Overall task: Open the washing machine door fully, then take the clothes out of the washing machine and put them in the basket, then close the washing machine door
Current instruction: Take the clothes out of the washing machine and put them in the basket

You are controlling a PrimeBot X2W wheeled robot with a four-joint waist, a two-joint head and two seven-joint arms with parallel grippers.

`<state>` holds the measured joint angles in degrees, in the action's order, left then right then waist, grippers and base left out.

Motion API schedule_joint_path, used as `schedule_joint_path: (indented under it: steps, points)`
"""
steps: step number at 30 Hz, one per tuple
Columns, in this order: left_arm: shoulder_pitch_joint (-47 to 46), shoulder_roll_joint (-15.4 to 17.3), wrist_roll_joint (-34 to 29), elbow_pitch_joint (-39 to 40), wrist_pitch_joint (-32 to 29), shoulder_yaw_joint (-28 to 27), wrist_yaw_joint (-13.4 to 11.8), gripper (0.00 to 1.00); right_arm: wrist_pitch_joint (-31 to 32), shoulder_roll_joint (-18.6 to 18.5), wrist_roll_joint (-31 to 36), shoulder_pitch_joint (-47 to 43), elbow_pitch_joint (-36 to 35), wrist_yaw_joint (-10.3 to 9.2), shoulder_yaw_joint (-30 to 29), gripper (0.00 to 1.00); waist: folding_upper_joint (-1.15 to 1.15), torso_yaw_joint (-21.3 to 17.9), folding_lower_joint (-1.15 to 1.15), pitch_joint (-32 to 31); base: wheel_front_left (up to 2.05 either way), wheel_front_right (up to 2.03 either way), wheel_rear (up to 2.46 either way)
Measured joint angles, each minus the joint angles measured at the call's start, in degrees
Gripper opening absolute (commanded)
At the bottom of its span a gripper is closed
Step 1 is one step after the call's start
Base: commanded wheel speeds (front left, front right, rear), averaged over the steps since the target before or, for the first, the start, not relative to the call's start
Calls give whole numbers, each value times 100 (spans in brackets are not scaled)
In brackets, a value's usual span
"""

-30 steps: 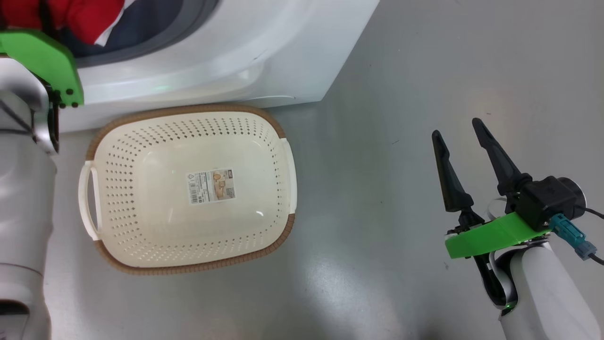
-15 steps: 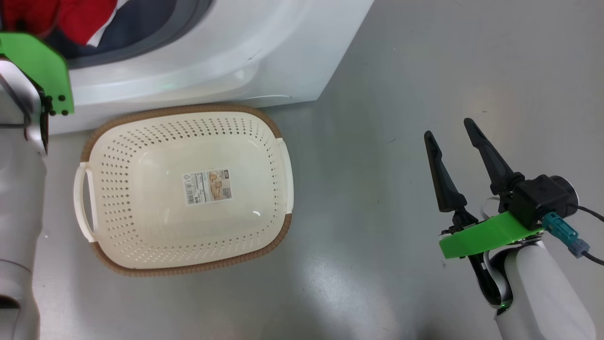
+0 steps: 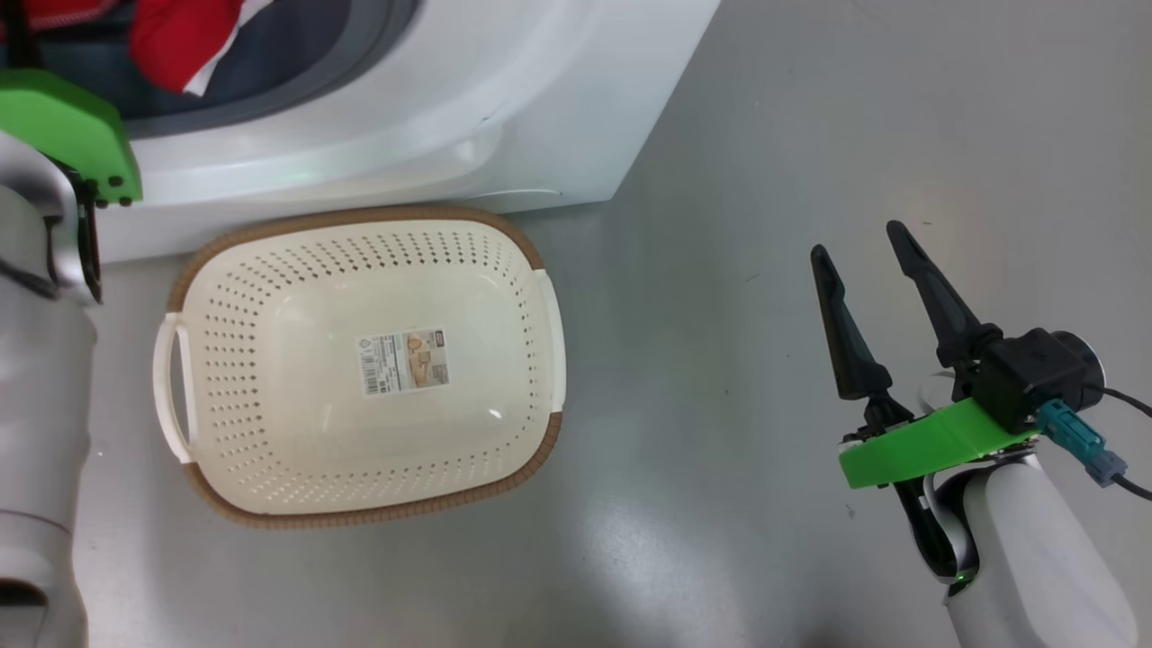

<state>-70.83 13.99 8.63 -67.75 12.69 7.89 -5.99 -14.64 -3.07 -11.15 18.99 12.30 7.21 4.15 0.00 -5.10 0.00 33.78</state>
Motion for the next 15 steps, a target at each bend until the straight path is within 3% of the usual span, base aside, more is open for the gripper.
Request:
schedule_joint_path:
  steps: [5,10,15]
  points:
    - [257,-24,215,542,160,-175,49,0,0,1,0,-1,1,1,-45,100,0,42,0,-69,0,0,0]
    - [837,-32,279,1989,164,-424,54,0,0,2,0,-3,2,0,-105,100,0,98,0,-163,0,0,0]
    - [1575,-127,299,2797,178,-601,100,0,0,1,0,-5,14,0,-120,100,0,148,0,-308,0,0,0]
